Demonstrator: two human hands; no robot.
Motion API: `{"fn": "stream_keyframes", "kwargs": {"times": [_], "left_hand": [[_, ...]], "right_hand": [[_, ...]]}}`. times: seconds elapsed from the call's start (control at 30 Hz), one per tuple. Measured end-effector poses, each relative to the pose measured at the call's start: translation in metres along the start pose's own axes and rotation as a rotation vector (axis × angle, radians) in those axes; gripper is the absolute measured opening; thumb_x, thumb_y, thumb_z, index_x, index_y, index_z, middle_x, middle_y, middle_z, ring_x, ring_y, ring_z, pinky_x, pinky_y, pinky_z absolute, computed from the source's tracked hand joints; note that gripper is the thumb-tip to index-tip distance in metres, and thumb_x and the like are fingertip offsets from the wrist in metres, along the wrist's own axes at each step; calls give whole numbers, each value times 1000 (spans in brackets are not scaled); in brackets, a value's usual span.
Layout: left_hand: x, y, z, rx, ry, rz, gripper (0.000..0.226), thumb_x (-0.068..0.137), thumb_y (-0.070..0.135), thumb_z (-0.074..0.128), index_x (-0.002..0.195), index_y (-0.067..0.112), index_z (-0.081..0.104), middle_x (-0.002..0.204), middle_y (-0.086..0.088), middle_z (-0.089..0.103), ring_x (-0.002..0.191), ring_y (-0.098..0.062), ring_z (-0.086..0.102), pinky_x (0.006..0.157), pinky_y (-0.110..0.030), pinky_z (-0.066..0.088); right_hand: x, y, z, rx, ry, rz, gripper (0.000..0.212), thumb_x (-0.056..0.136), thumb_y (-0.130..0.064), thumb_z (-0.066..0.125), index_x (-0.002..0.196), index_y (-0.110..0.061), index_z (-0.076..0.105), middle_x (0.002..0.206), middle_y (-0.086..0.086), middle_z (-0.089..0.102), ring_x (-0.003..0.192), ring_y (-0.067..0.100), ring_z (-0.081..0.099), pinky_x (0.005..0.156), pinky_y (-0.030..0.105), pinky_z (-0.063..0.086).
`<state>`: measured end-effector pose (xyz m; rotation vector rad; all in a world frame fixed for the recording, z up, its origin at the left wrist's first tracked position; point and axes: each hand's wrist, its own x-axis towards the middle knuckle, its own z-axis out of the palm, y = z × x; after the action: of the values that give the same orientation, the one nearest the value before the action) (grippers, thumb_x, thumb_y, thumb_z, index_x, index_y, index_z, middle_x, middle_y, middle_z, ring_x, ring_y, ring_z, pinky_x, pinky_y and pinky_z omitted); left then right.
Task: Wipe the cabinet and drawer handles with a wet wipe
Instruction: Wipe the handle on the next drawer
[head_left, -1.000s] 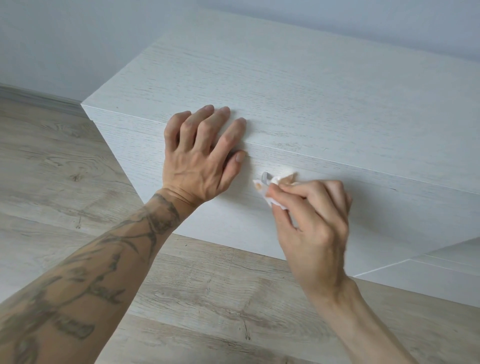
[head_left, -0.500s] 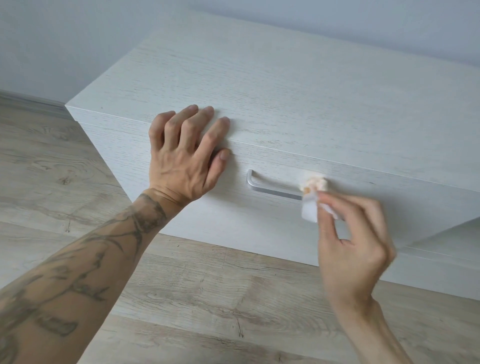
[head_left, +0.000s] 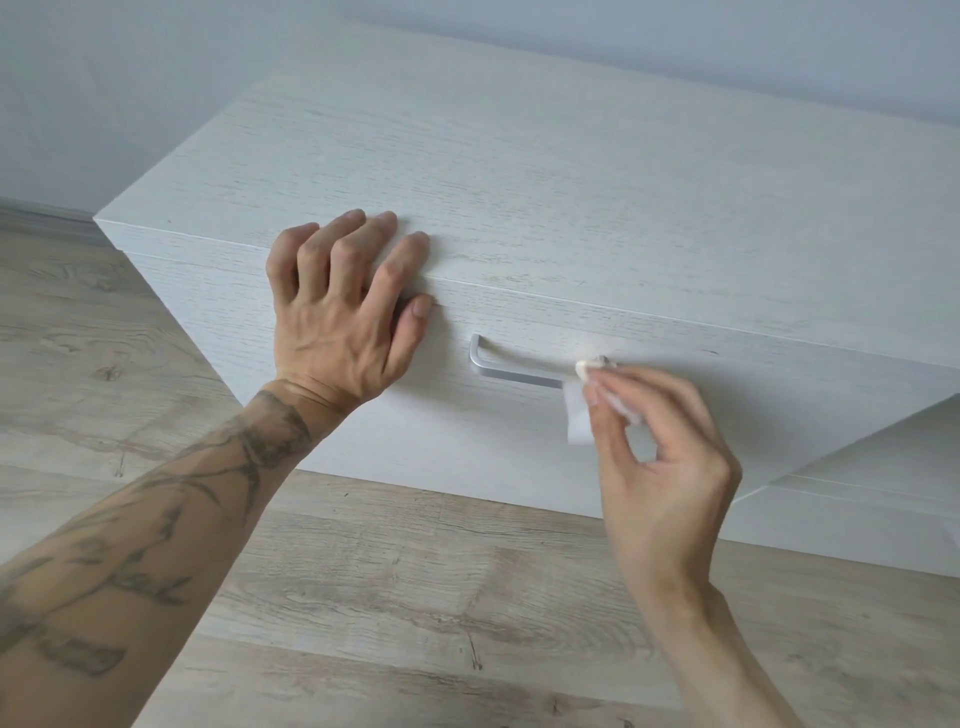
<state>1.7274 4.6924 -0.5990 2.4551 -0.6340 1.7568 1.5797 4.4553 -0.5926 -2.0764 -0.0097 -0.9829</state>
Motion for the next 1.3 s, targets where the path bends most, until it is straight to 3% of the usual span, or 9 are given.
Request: {"fn": "stream_keyframes", "kwargs": {"times": [0.1, 0.27, 0.53, 0.67, 0.77, 0.83, 1.0, 1.17, 1.3], "left_hand": [[0, 0, 0, 0, -8, -2, 44, 109, 43, 32, 133, 17, 57, 129, -14, 66, 125, -30, 50, 113, -44, 25], [-2, -1, -1, -3, -14, -3, 44, 109, 43, 32, 133, 17, 58, 132, -10, 58, 126, -31, 50, 114, -43, 24], [-1, -1, -2, -12, -14, 0, 45, 109, 43, 32, 133, 15, 58, 136, -8, 52, 126, -31, 50, 114, -44, 23], [1, 1, -3, -16, -14, 0, 44, 109, 43, 32, 133, 15, 57, 135, -8, 52, 125, -31, 50, 113, -45, 25], [2, 1, -3, -22, -10, -3, 43, 108, 42, 34, 133, 16, 57, 134, -9, 54, 125, -31, 50, 113, -44, 24], [2, 0, -2, -12, -3, 1, 43, 108, 42, 34, 133, 16, 58, 132, -11, 58, 125, -31, 51, 113, -44, 25], [1, 0, -1, -13, -5, -1, 43, 108, 42, 34, 132, 16, 58, 134, -8, 54, 125, -30, 50, 113, -44, 25], [1, 0, 0, -13, -4, 3, 44, 108, 42, 33, 132, 16, 58, 134, -9, 56, 125, -30, 51, 111, -46, 28], [1, 0, 0, -21, 3, -1, 44, 108, 43, 32, 132, 16, 57, 134, -7, 52, 125, -29, 50, 113, -43, 24]], "right_hand": [[9, 3, 2, 44, 17, 72, 15, 101, -2, 71, 112, -7, 79, 109, 4, 72, 105, 1, 67, 93, 13, 49], [3, 4, 0, 67, -42, 55, 20, 97, 5, 72, 108, -9, 80, 109, 2, 72, 108, 9, 70, 91, 15, 51], [-11, 0, -3, 188, -65, 101, 15, 96, -6, 77, 107, -14, 81, 111, -3, 72, 112, 20, 72, 94, 26, 55], [-3, 5, -8, 316, -36, 149, 25, 99, -1, 72, 119, -14, 78, 123, -3, 70, 120, 25, 70, 101, 28, 55], [-7, 8, -12, 261, -130, 68, 26, 104, -11, 60, 124, -8, 75, 130, 1, 68, 124, 24, 69, 104, 33, 55], [-3, 12, -15, 237, -133, 30, 22, 106, -13, 62, 121, -6, 77, 126, 3, 71, 120, 25, 71, 100, 40, 59], [10, 20, -11, 56, -76, -135, 21, 91, 4, 79, 112, -1, 79, 112, 7, 74, 108, 13, 73, 93, 22, 57], [12, 28, -8, -89, -22, -383, 15, 95, 1, 79, 109, 2, 80, 108, 9, 76, 104, 17, 73, 101, 26, 56], [16, 29, -2, -117, 8, -508, 9, 93, 2, 80, 102, 4, 82, 99, 12, 78, 92, 26, 72, 97, 29, 56]]}}
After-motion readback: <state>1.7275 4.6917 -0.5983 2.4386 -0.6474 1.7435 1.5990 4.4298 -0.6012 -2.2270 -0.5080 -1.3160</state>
